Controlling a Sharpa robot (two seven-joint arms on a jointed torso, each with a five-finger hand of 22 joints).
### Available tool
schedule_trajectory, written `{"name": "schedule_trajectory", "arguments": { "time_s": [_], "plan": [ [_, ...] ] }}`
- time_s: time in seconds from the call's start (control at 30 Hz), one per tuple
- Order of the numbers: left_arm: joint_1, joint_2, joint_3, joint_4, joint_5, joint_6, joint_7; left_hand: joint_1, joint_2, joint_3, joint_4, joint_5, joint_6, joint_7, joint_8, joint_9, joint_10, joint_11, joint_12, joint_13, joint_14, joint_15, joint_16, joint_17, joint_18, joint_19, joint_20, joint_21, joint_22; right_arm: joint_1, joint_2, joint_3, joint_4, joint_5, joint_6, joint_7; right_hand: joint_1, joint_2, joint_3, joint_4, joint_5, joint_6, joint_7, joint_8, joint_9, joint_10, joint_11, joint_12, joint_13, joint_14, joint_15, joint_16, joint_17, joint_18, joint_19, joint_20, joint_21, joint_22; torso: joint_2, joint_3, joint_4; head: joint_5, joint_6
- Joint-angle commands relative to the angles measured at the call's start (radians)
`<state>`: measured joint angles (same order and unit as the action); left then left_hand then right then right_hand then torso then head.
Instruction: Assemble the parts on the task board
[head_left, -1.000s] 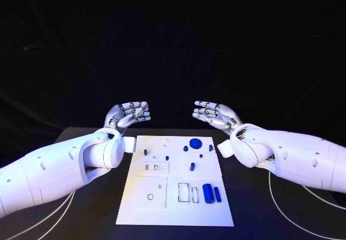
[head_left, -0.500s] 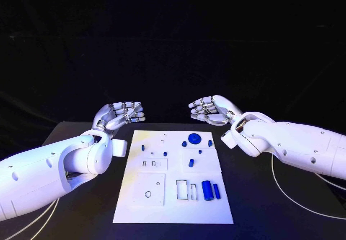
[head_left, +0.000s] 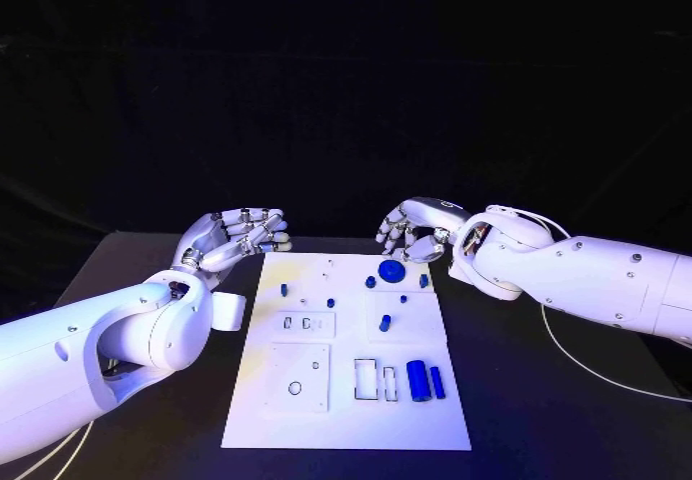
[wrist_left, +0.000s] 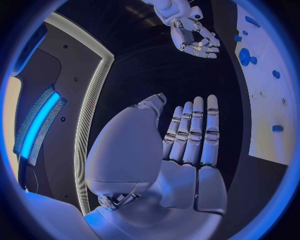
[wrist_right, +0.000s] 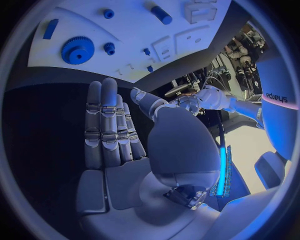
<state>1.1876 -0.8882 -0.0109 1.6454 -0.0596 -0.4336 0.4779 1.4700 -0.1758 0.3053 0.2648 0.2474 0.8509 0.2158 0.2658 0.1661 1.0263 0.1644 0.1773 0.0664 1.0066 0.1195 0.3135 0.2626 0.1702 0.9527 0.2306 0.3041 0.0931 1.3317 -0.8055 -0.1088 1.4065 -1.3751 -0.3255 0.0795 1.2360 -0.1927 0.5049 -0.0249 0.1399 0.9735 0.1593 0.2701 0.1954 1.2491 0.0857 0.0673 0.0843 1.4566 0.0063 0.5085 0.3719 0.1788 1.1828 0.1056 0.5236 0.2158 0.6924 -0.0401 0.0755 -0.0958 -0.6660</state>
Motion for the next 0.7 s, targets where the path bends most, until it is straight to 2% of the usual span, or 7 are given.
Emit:
{"name": "schedule_trajectory", "arguments": {
  "time_s": [0.03, 0.07, 0.1, 0.13, 0.3, 0.47, 0.7],
  "plan": [
    [0.002, 0.001, 0.001, 0.01, -0.006, 0.034, -0.004, 0.001, -0.008, 0.006, 0.002, -0.007, 0.004, 0.002, 0.004, 0.002, 0.006, -0.001, -0.007, 0.0, 0.008, -0.001, 0.005, 0.002, 0.016, 0.007, 0.001, 0.007, 0.0, 0.004, 0.008, 0.001, 0.009, -0.225, 0.092, -0.126, 0.001, -0.024, -0.004, 0.021, 0.009, 0.002, -0.005, -0.013, 0.007, -0.014, -0.004, -0.001, 0.011, 0.04, -0.007, 0.126, 0.094, 0.001, 0.044, -0.012, 0.058, 0.039, 0.019, -0.0037, 0.0089, -0.006, 0.002],
    [0.002, 0.0, 0.001, 0.011, -0.005, 0.035, -0.004, 0.001, -0.008, 0.006, 0.002, -0.007, 0.004, 0.002, 0.004, 0.002, 0.006, -0.001, -0.007, 0.0, 0.008, -0.001, 0.005, 0.002, 0.016, 0.007, 0.001, 0.007, 0.0, 0.005, 0.012, 0.001, 0.01, -0.239, 0.097, -0.133, 0.001, -0.025, -0.003, 0.03, 0.014, 0.003, -0.008, -0.015, 0.01, -0.028, -0.003, -0.003, 0.014, 0.05, -0.01, 0.231, 0.183, 0.001, 0.063, -0.015, 0.089, 0.06, 0.023, -0.0041, 0.0104, -0.007, 0.003],
    [0.002, 0.0, 0.002, 0.012, -0.005, 0.035, -0.005, 0.001, -0.008, 0.006, 0.002, -0.007, 0.004, 0.002, 0.004, 0.002, 0.006, -0.001, -0.007, 0.0, 0.008, -0.001, 0.005, 0.002, 0.016, 0.007, 0.001, 0.007, 0.0, 0.005, 0.013, 0.001, 0.01, -0.242, 0.098, -0.135, 0.001, -0.025, -0.003, 0.03, 0.014, 0.003, -0.008, -0.015, 0.01, -0.028, -0.003, -0.003, 0.014, 0.05, -0.01, 0.231, 0.183, 0.001, 0.063, -0.015, 0.089, 0.06, 0.023, -0.004, 0.0105, -0.007, 0.003],
    [0.002, 0.0, 0.002, 0.014, -0.004, 0.036, -0.005, 0.001, -0.008, 0.006, 0.002, -0.007, 0.004, 0.002, 0.004, 0.002, 0.006, -0.001, -0.007, 0.0, 0.008, -0.001, 0.005, 0.002, 0.016, 0.007, 0.001, 0.007, 0.0, 0.006, 0.017, 0.001, 0.01, -0.256, 0.104, -0.142, 0.008, -0.031, -0.002, 0.044, 0.017, 0.0, -0.009, -0.02, 0.018, -0.045, 0.002, -0.003, 0.024, 0.037, -0.007, 0.417, 0.367, -0.012, 0.08, -0.015, 0.196, 0.181, 0.026, -0.0043, 0.012, -0.008, 0.004],
    [0.002, -0.002, 0.002, 0.025, -0.003, 0.04, -0.008, 0.001, -0.008, 0.007, 0.002, -0.007, 0.003, 0.003, 0.003, 0.001, 0.005, 0.0, -0.009, 0.0, 0.009, -0.001, 0.006, 0.003, 0.016, 0.01, 0.0, 0.008, 0.0, 0.007, 0.035, 0.001, 0.005, -0.287, 0.12, -0.154, 0.023, -0.037, -0.011, 0.064, 0.02, -0.008, -0.004, -0.03, 0.034, -0.088, 0.005, 0.002, 0.036, 0.055, 0.001, 0.766, 0.743, -0.06, 0.162, -0.01, 0.535, 0.604, 0.037, -0.0057, 0.0194, -0.012, 0.005],
    [0.002, -0.005, 0.002, 0.04, -0.002, 0.041, -0.012, 0.001, -0.009, 0.007, 0.002, -0.007, 0.002, 0.004, 0.002, 0.001, 0.004, 0.0, -0.011, -0.001, 0.01, -0.001, 0.005, 0.004, 0.015, 0.011, -0.001, 0.009, 0.0, 0.004, 0.051, 0.0, -0.005, -0.309, 0.137, -0.157, 0.035, -0.039, -0.012, 0.066, 0.029, -0.014, -0.005, -0.034, 0.04, -0.107, 0.008, 0.0, 0.039, 0.049, 0.002, 0.813, 0.791, -0.069, 0.159, -0.001, 0.594, 0.679, 0.046, -0.0077, 0.0287, -0.021, 0.008],
    [0.002, -0.01, 0.002, 0.05, -0.002, 0.042, -0.016, 0.0, -0.009, 0.008, 0.002, -0.007, 0.001, 0.004, 0.002, 0.001, 0.004, 0.001, -0.013, -0.001, 0.01, -0.001, 0.005, 0.004, 0.015, 0.012, -0.001, 0.009, 0.0, 0.0, 0.061, -0.001, -0.014, -0.324, 0.16, -0.163, 0.04, -0.038, -0.013, 0.071, 0.03, -0.014, -0.004, -0.034, 0.049, -0.116, 0.009, 0.003, 0.044, 0.06, 0.005, 0.879, 0.87, -0.083, 0.177, 0.004, 0.683, 0.797, 0.056, -0.01, 0.035, -0.028, 0.008]
  ]
}}
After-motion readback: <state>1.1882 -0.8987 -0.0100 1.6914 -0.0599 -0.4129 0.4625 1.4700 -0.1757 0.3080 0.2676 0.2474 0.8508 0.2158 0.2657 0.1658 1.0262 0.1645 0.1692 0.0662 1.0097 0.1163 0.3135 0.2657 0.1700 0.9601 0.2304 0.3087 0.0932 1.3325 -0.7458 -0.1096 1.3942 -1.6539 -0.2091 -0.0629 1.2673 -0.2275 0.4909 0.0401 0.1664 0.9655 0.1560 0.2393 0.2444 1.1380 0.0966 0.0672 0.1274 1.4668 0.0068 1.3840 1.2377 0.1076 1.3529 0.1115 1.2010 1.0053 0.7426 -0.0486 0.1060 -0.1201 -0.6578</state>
